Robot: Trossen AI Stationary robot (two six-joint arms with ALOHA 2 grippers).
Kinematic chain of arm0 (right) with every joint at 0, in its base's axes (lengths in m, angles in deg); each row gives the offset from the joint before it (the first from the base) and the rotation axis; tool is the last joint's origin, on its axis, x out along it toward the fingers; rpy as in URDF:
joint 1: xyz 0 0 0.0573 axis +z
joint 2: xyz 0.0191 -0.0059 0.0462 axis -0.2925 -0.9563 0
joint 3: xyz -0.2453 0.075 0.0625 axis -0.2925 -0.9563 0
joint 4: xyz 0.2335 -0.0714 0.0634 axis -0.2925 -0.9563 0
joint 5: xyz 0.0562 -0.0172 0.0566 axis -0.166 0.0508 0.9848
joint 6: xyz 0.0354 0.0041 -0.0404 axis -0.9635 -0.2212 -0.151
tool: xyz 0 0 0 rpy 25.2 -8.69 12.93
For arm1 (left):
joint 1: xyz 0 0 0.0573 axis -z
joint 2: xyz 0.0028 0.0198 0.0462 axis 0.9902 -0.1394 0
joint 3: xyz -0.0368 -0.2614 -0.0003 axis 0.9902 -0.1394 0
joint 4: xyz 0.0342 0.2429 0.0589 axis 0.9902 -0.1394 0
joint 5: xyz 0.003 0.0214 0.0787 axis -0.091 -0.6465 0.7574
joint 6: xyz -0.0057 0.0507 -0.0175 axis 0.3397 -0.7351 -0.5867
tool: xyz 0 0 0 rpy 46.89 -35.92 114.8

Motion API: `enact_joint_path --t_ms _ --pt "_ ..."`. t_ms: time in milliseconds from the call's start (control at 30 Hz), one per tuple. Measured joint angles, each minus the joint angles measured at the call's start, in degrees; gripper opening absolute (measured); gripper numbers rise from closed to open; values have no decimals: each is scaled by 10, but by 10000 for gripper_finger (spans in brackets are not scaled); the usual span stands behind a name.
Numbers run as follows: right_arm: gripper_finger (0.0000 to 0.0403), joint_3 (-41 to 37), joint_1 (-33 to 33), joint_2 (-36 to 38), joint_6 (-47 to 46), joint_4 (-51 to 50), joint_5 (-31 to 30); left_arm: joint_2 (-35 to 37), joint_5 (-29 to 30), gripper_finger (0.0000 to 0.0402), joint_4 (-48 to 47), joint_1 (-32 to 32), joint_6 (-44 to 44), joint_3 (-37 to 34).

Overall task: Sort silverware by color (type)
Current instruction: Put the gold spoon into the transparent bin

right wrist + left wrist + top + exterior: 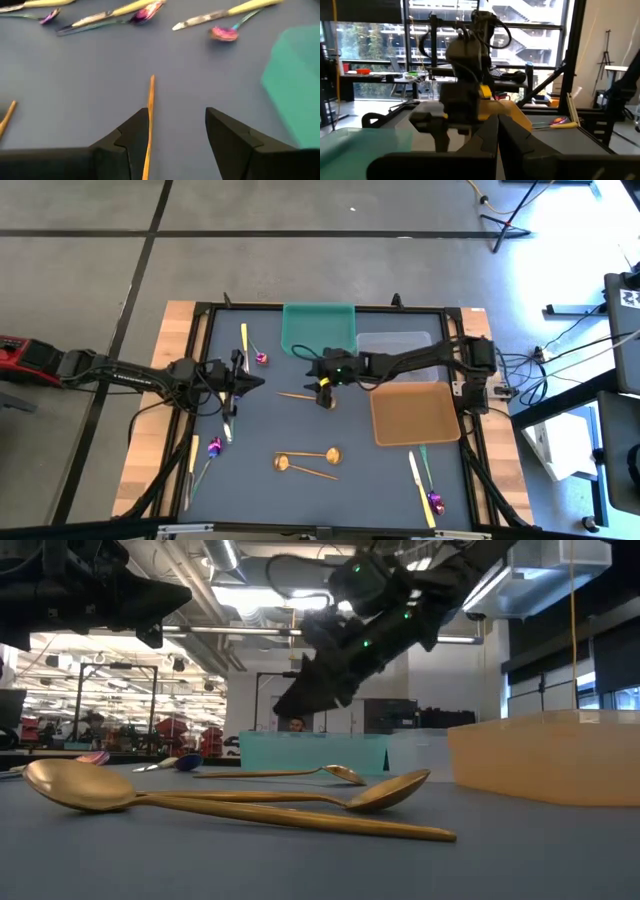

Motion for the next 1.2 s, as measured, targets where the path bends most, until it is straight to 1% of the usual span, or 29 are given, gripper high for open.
enact_joint_path --t_ms 200,600,1000,1200 --pt "182 17 3 -39 -1 6 0 -3 4 4 0 0 0 0" --pt "182 17 12 -91 2 12 6 -3 4 4 4 0 0 0" --pt "182 17 18 -92 0 11 11 -3 5 4 5 0 0 0" --pt "182 16 25 -94 -12 36 26 -3 5 4 9 0 0 0"
